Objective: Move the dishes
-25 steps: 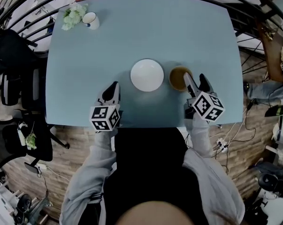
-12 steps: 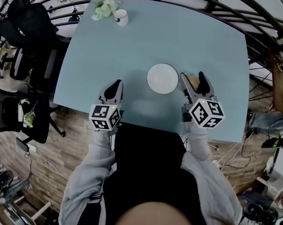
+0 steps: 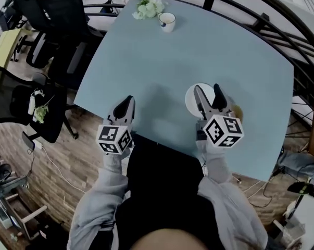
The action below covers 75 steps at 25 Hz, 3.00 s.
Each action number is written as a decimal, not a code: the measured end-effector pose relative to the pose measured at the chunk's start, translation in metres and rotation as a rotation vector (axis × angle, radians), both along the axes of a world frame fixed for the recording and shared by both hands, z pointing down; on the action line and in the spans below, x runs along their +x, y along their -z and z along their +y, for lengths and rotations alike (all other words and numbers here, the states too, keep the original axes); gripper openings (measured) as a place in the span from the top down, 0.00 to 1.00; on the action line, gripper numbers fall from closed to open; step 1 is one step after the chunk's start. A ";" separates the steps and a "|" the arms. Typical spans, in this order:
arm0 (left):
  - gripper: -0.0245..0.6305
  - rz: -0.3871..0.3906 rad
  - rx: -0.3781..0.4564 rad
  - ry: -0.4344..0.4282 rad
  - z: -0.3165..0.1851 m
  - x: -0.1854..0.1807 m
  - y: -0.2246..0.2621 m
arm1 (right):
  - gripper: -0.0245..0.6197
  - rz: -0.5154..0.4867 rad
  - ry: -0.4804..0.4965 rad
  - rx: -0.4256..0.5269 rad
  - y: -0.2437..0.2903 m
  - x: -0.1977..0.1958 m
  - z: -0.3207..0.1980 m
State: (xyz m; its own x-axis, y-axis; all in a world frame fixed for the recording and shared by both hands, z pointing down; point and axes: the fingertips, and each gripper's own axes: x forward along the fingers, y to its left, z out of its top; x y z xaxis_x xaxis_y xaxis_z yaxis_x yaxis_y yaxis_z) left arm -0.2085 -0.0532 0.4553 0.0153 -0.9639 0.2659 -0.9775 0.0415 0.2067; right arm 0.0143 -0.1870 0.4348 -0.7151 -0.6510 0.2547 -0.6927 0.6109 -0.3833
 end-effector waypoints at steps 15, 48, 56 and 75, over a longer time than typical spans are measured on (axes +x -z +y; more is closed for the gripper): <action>0.92 -0.023 -0.015 -0.054 -0.071 -0.112 -0.005 | 0.38 0.078 -0.037 0.017 -0.016 -0.115 -0.075; 0.92 0.069 -0.036 -0.243 -0.256 -0.252 -0.074 | 0.23 0.373 0.040 0.068 -0.136 -0.277 -0.289; 0.92 0.072 -0.049 -0.240 -0.254 -0.259 -0.085 | 0.29 0.347 0.093 0.162 -0.134 -0.291 -0.294; 0.92 0.040 0.019 -0.309 -0.219 -0.223 -0.040 | 0.30 0.368 -0.048 0.224 -0.049 -0.259 -0.223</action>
State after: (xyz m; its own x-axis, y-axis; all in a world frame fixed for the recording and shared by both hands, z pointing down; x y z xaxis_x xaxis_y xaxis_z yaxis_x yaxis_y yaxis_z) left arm -0.4320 -0.2725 0.4956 0.3188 -0.9166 0.2413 -0.9342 -0.2608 0.2434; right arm -0.2444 -0.4102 0.4840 -0.5704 -0.7495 0.3359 -0.7881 0.6146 0.0331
